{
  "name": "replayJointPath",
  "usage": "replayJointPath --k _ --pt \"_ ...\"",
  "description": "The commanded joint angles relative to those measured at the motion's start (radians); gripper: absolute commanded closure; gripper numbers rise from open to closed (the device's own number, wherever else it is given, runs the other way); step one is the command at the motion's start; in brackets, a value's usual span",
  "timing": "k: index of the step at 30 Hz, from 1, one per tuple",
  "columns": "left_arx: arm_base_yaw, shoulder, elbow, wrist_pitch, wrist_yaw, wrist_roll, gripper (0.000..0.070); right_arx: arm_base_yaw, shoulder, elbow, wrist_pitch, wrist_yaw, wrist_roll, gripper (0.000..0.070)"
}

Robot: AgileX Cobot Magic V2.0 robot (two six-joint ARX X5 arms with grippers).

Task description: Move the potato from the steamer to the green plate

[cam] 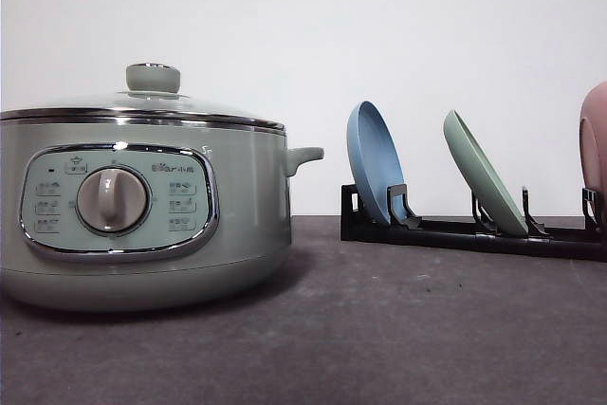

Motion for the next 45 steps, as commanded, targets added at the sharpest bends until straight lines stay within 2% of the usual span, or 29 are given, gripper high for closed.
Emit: replayJointPath --k 1,7,26,39,45 --pt "0.000 0.005 0.026 0.006 0.005 0.012 0.0140 0.000 0.030 0.021 0.028 -0.016 0.038 0.0143" --pt "0.000 0.005 0.026 0.005 0.005 0.012 0.0139 0.000 0.146 0.071 0.087 -0.029 0.066 0.0143" --pt "0.000 0.005 0.026 0.003 0.005 0.012 0.0139 0.048 0.748 0.558 0.120 0.017 0.071 0.0149" --pt "0.000 0.005 0.026 0.001 0.005 0.012 0.0140 0.092 0.986 0.597 0.248 0.116 0.074 0.0160" --pt "0.000 0.005 0.026 0.001 0.005 0.012 0.0140 0.105 1.041 0.597 0.281 0.121 0.074 0.0263"
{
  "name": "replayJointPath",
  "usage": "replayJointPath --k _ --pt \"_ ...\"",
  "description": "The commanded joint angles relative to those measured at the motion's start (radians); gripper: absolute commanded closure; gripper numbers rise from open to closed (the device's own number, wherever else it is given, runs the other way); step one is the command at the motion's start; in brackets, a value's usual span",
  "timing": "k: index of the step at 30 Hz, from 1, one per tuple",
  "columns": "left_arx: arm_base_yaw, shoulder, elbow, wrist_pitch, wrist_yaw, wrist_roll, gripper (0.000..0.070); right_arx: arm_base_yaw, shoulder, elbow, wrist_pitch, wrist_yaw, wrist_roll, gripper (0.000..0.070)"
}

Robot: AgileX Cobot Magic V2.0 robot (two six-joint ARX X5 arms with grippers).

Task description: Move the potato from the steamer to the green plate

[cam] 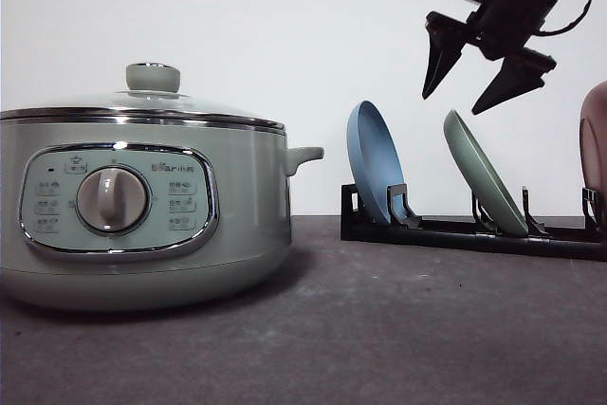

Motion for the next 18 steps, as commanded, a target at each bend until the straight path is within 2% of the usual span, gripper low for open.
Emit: replayJointPath --k 1,3,8,18 --pt "0.000 0.005 0.026 0.008 0.005 0.012 0.0140 0.007 0.034 0.024 0.013 0.004 0.010 0.0265" --pt "0.000 0.005 0.026 0.007 0.005 0.012 0.0140 0.011 0.046 0.024 0.018 0.011 0.010 0.0267" --pt "0.000 0.005 0.026 0.004 0.004 0.012 0.0140 0.012 0.069 0.024 0.021 0.031 0.010 0.0345" --pt "0.000 0.005 0.026 0.004 0.004 0.012 0.0140 0.012 0.078 0.024 0.014 0.058 0.011 0.0690"
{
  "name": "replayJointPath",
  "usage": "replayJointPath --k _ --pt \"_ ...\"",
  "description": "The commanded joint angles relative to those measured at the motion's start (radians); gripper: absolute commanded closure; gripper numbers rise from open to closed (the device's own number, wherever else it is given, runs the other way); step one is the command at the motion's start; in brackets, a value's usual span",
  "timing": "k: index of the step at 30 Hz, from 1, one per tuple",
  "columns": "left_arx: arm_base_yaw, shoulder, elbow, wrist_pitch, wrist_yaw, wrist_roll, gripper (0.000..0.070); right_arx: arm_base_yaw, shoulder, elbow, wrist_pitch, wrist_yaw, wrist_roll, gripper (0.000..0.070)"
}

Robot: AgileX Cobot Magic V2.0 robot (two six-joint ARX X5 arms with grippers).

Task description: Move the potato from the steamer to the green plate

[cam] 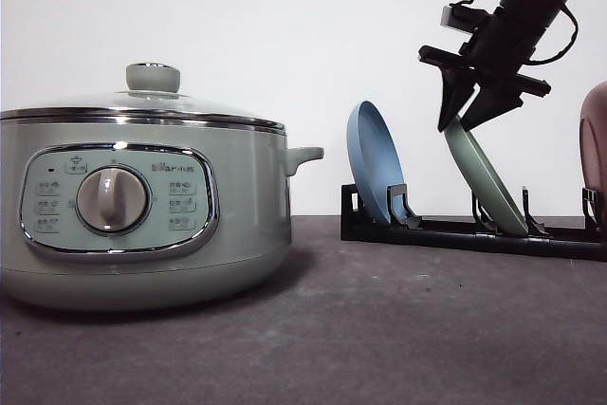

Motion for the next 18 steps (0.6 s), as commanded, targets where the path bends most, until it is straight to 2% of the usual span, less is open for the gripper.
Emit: replayJointPath --k 1,9,18 --pt "0.000 0.005 0.026 0.006 0.004 0.012 0.0140 0.004 0.025 0.024 0.008 0.004 0.011 0.0697" --pt "0.000 0.005 0.026 0.006 0.004 0.012 0.0140 0.004 -0.002 0.035 0.007 -0.004 0.010 0.0697" --pt "0.000 0.005 0.026 0.006 0.004 0.012 0.0140 0.006 -0.133 0.078 0.002 -0.042 0.010 0.0697"
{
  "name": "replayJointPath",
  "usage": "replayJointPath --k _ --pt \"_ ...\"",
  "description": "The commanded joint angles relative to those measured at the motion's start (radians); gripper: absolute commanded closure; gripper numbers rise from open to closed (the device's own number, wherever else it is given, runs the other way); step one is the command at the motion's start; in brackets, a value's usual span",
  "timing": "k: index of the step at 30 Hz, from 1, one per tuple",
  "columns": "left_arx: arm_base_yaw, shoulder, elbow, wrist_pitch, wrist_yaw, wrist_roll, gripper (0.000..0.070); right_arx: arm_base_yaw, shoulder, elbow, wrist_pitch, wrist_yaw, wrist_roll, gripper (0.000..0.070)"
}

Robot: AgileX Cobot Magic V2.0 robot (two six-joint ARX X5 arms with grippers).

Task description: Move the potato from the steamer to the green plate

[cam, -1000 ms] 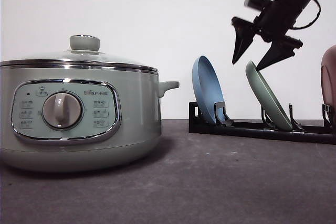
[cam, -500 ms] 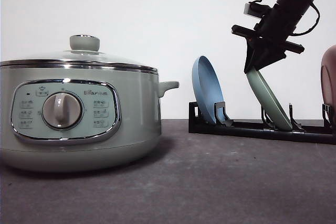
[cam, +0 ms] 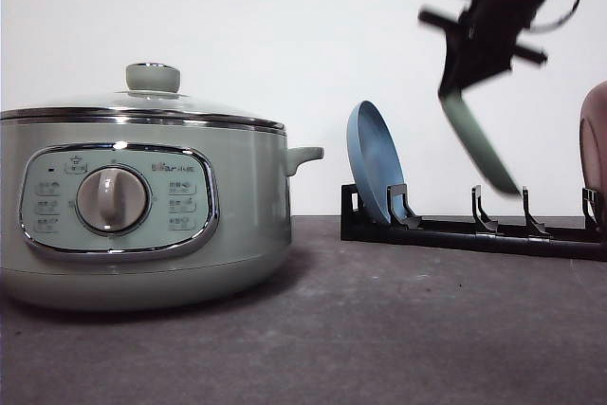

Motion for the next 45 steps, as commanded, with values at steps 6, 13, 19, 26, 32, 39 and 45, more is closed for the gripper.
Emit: replayJointPath --k 6,13,19,26,32,39,45 --pt "0.000 0.005 0.026 0.006 0.004 0.012 0.0140 0.017 -0.129 0.039 -0.019 -0.023 -0.005 0.0697" --pt "0.000 0.005 0.026 0.006 0.004 0.012 0.0140 0.072 -0.259 0.039 -0.173 -0.011 -0.065 0.0697" --pt "0.000 0.005 0.026 0.006 0.004 0.012 0.0140 0.162 -0.336 0.038 -0.366 0.087 -0.157 0.0697" --pt "0.000 0.005 0.026 0.006 0.004 0.012 0.0140 0.336 -0.362 0.016 -0.613 0.241 -0.225 0.0697" --pt "0.000 0.005 0.026 0.006 0.004 0.012 0.0140 0.522 -0.362 -0.069 -0.676 0.376 -0.225 0.0697" --pt "0.000 0.005 0.026 0.007 0.004 0.013 0.0140 0.710 -0.362 -0.237 -0.649 0.472 -0.192 0.0697" --pt "0.000 0.005 0.026 0.010 0.004 0.012 0.0140 0.808 -0.362 -0.408 -0.548 0.507 -0.148 0.0697"
